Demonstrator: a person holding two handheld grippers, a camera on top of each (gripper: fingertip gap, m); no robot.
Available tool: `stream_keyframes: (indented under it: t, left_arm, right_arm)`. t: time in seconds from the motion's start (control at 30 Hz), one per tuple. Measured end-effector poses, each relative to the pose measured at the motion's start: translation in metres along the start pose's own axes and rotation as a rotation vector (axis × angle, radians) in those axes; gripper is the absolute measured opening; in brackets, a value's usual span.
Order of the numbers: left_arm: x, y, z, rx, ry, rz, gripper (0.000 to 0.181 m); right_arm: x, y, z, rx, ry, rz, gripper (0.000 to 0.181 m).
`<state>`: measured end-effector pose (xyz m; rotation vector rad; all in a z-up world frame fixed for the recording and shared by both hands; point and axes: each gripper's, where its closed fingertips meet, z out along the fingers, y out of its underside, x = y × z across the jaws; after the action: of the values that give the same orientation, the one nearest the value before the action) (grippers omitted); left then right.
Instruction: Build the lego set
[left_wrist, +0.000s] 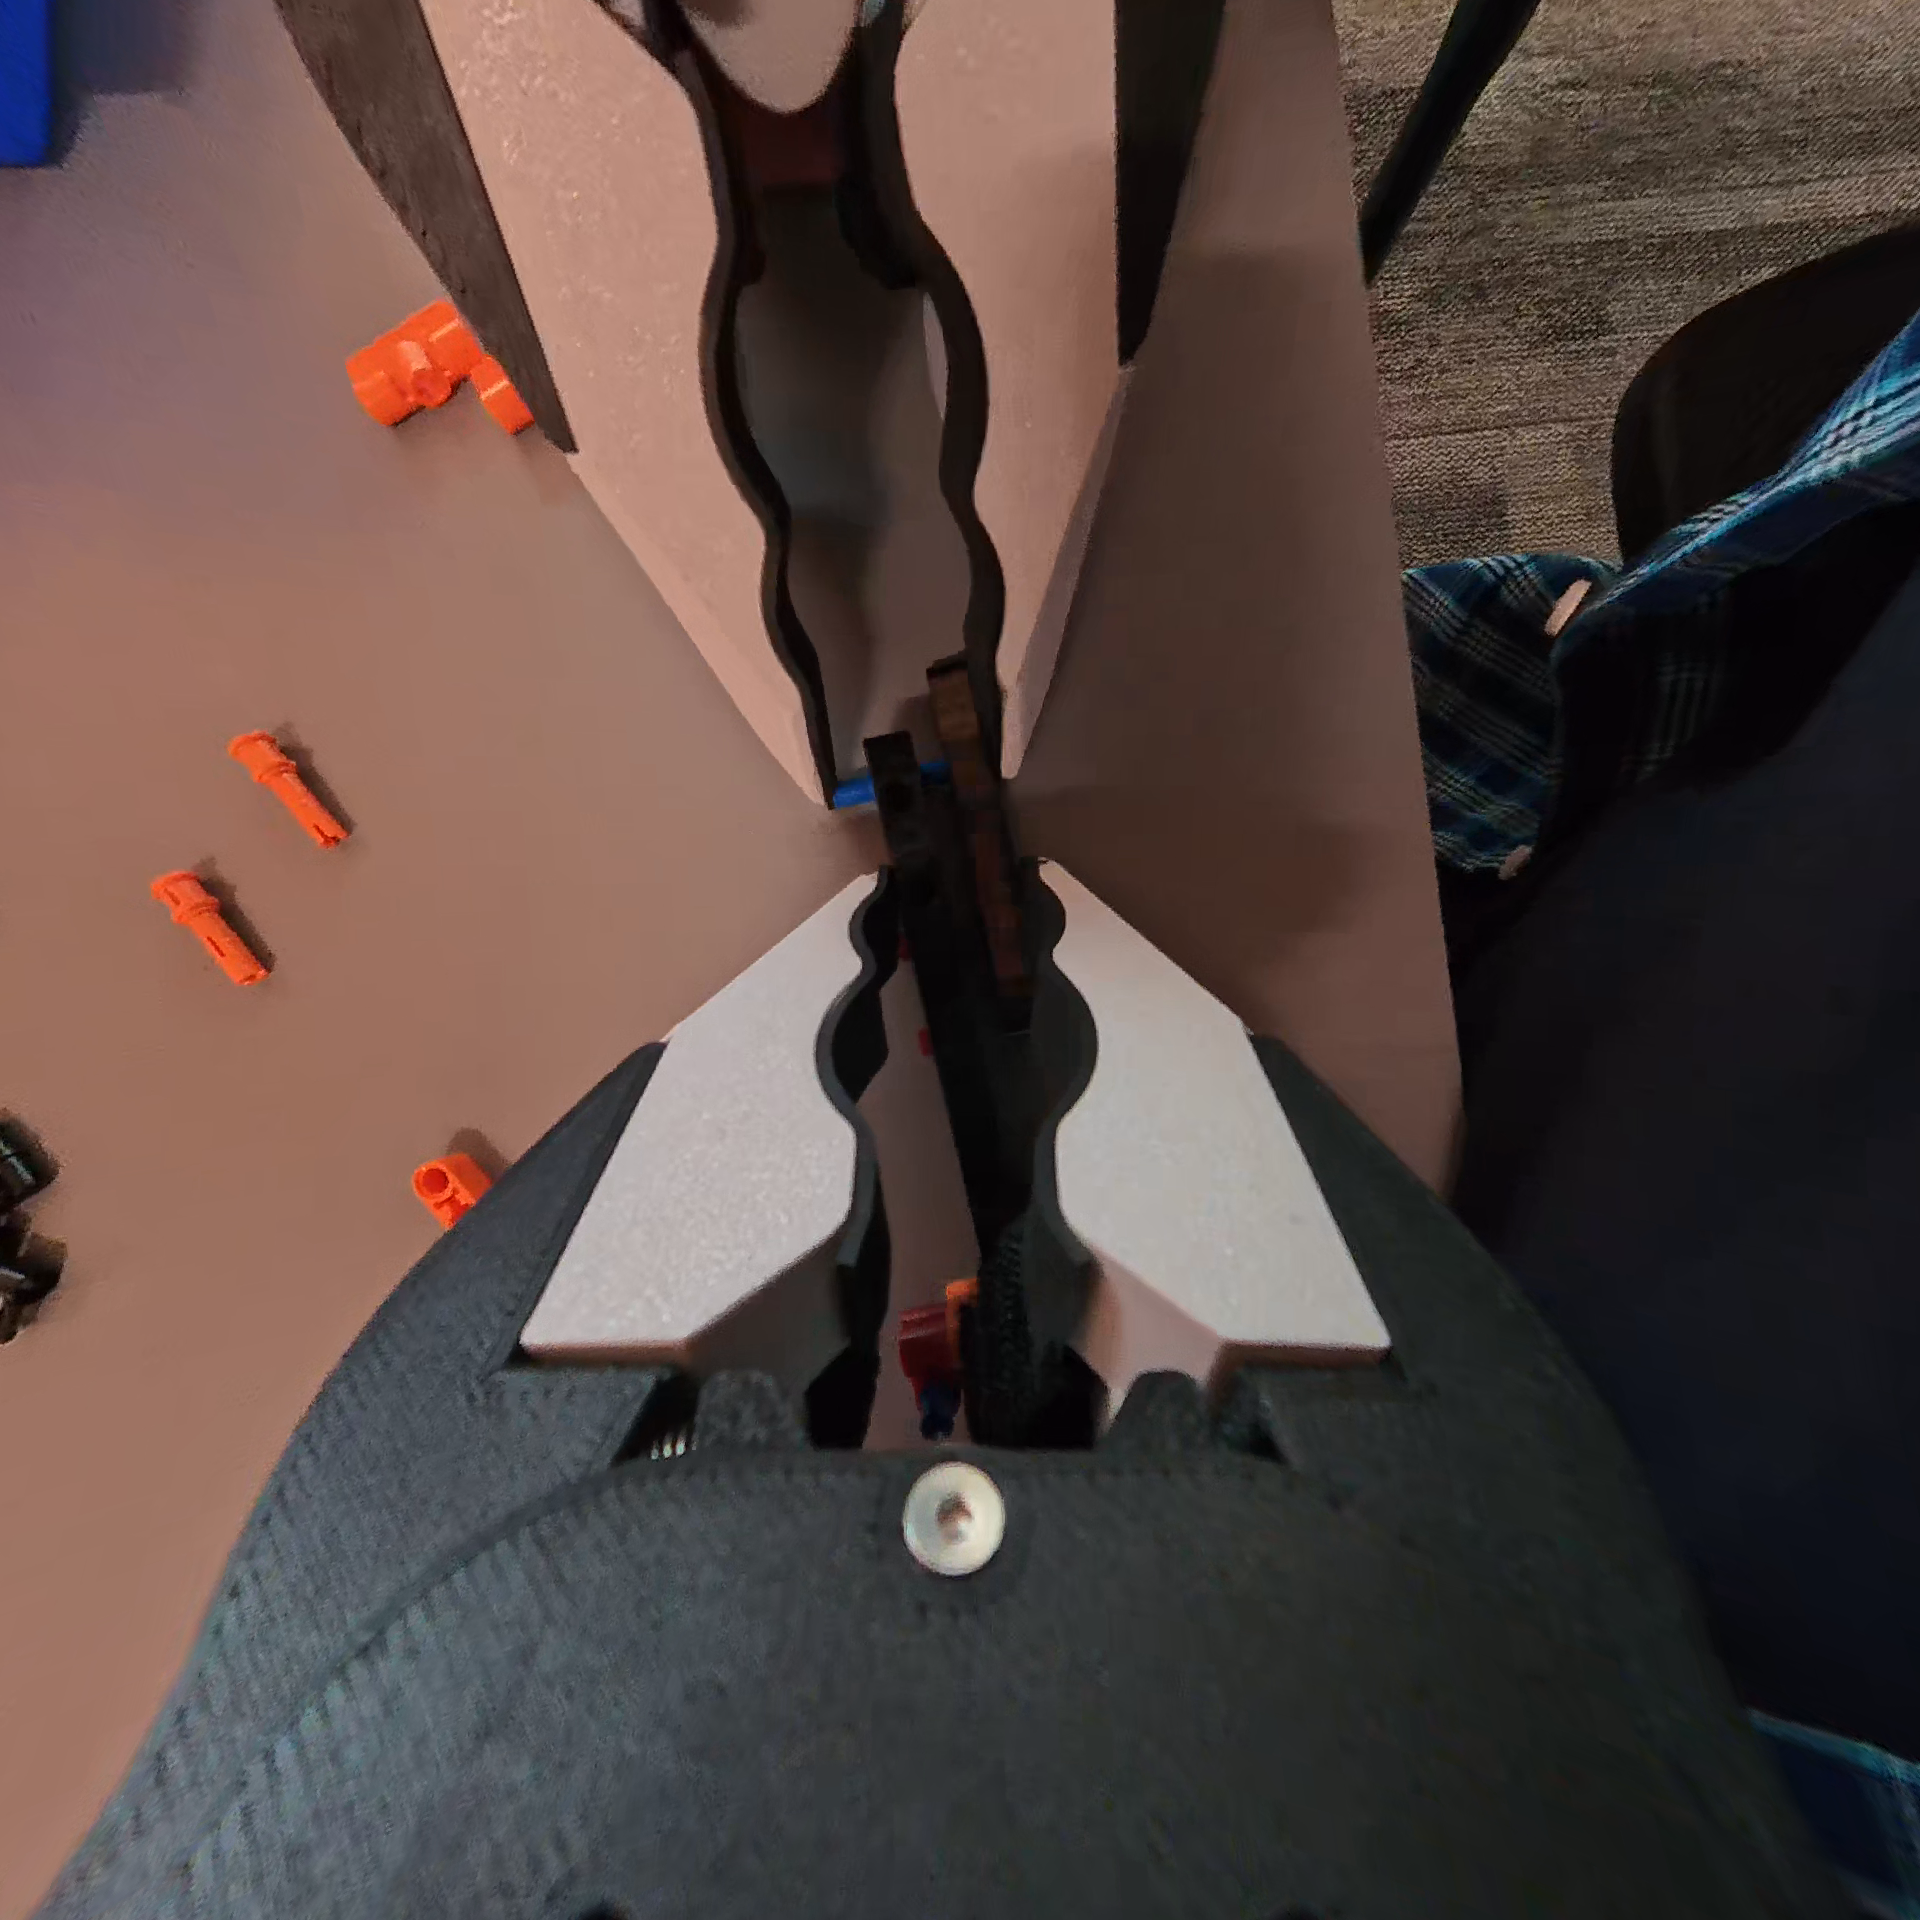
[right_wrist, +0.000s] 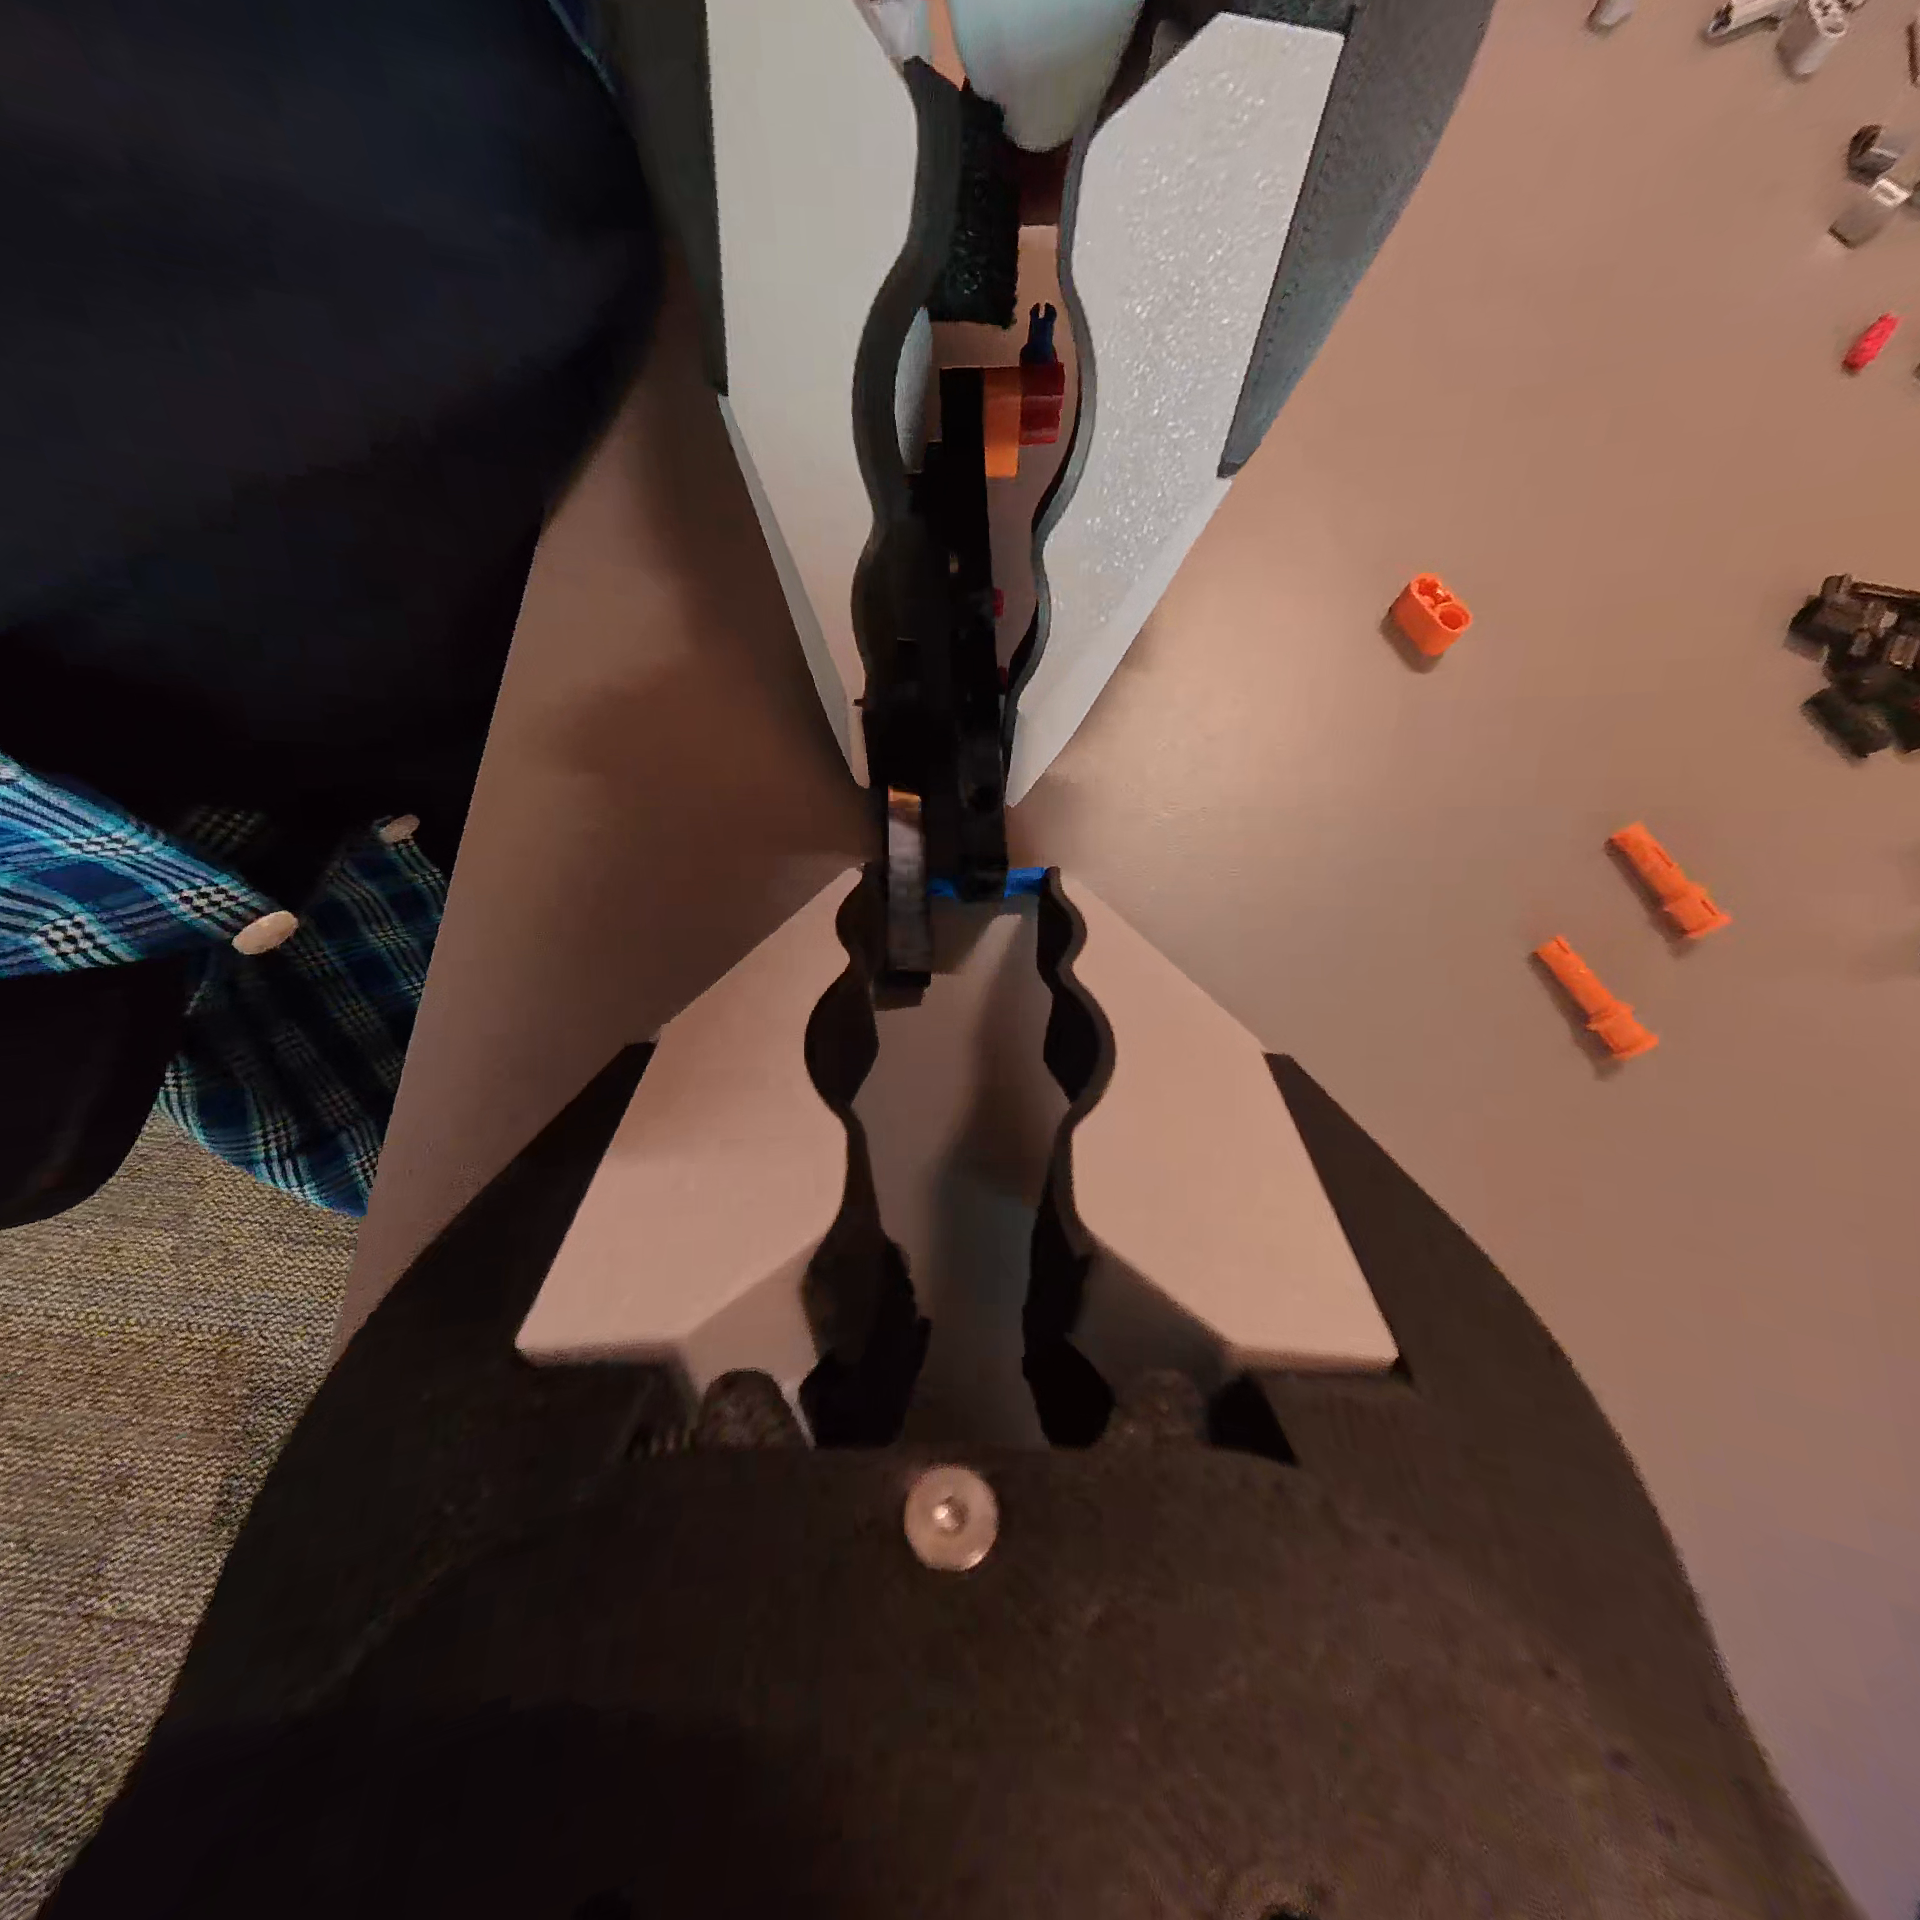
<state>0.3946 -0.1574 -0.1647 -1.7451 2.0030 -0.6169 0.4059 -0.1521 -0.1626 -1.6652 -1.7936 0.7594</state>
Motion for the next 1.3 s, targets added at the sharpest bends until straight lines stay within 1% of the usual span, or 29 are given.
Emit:
stream_keyframes:
  t: [0.23, 0.37, 0.47, 0.9, 1.13, 1.2, 1.3]
  left_arm:
    - [-0.0006, -0.0008, -0.0002, 0.047, 0.027, 0.008, 0.022]
    - [-0.0012, -0.0022, 0.0005, 0.057, 0.034, -0.001, 0.022]
    - [-0.0012, -0.0025, 0.0008, 0.045, 0.032, -0.001, 0.022]
    - [-0.0003, -0.003, 0.0007, 0.044, 0.054, 0.006, 0.024]
    - [-0.0001, -0.0032, 0.0005, 0.066, 0.039, 0.001, 0.023]
    - [-0.0001, -0.0035, 0.0011, 0.066, 0.025, 0.002, 0.023]
    - [0.0008, -0.0028, 0.0006, 0.049, 0.015, -0.004, 0.024]
  right_arm:
    - [-0.0001, -0.0004, -0.0013, 0.002, -0.049, 0.055, 0.027]
    - [-0.0001, 0.0026, -0.0035, -0.021, -0.083, -0.038, 0.029]
    - [-0.0004, 0.0027, -0.0035, -0.04, -0.11, -0.065, 0.029]
    - [-0.0015, 0.0026, -0.0055, -0.027, -0.198, 0.019, 0.029]
    - [-0.0014, 0.0032, -0.0048, -0.039, -0.158, -0.013, 0.027]
    - [-0.0009, 0.0039, -0.0044, -0.041, -0.13, -0.022, 0.023]
    - [-0.0014, 0.0034, -0.0037, -0.028, -0.119, -0.019, 0.024]
